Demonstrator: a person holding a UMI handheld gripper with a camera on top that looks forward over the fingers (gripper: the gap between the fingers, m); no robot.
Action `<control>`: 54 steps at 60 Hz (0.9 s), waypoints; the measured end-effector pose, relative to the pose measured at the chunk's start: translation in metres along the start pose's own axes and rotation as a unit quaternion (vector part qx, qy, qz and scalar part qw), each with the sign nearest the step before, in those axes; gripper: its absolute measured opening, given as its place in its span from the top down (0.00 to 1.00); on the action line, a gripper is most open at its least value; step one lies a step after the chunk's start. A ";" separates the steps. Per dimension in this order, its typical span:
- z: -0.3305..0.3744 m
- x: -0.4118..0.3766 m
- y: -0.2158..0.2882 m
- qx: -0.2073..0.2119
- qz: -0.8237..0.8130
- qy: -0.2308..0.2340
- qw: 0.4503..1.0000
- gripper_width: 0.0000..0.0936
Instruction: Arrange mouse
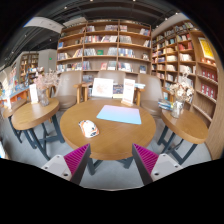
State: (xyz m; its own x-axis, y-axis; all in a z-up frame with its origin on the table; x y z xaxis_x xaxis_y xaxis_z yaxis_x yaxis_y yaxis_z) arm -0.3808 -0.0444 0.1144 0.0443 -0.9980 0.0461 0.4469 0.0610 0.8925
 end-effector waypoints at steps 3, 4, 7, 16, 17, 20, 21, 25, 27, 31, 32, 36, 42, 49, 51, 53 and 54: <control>-0.002 -0.004 -0.001 0.000 0.000 0.006 1.000 0.08; -0.002 -0.006 -0.001 0.000 0.000 0.008 1.000 0.08; -0.005 -0.014 0.000 0.000 0.002 0.014 1.000 0.08; -0.012 -0.050 0.000 0.001 0.003 0.031 1.000 0.08; -0.013 -0.054 0.001 0.001 0.002 0.033 0.999 0.08; -0.016 -0.068 0.002 0.001 0.002 0.040 0.999 0.08; -0.016 -0.072 0.003 0.001 0.002 0.042 0.999 0.08; -0.018 -0.088 0.006 0.003 0.004 0.048 0.999 0.08; -0.020 -0.095 0.008 0.005 0.006 0.051 0.999 0.08; -0.025 -0.108 0.009 0.006 0.009 0.056 0.998 0.08; -0.026 -0.111 0.010 0.006 0.009 0.057 0.998 0.08; -0.035 -0.119 0.010 0.003 0.011 0.055 0.998 0.08; -0.049 -0.120 0.013 0.002 0.013 0.040 0.999 0.08; -0.073 -0.118 0.014 0.001 0.014 0.019 1.000 0.08; -0.081 -0.116 0.014 -0.001 0.014 0.013 1.000 0.08; -0.088 -0.114 0.014 -0.003 0.014 0.007 1.000 0.08; -0.092 -0.113 0.014 -0.004 0.014 0.004 1.000 0.09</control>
State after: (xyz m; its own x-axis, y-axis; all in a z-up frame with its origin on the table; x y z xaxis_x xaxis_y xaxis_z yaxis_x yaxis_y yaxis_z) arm -0.2977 0.0713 0.0805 0.0636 -0.9957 0.0671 0.4519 0.0887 0.8877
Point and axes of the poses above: the point between the fingertips, and its own axes, seen from behind it with the camera up: x to the right, y up, z backward, against the way the camera looks, the point moved 6 cm from there along z, backward, against the way the camera looks, and after that the axes turned 1 degree about -z, right-handed, at the moved point
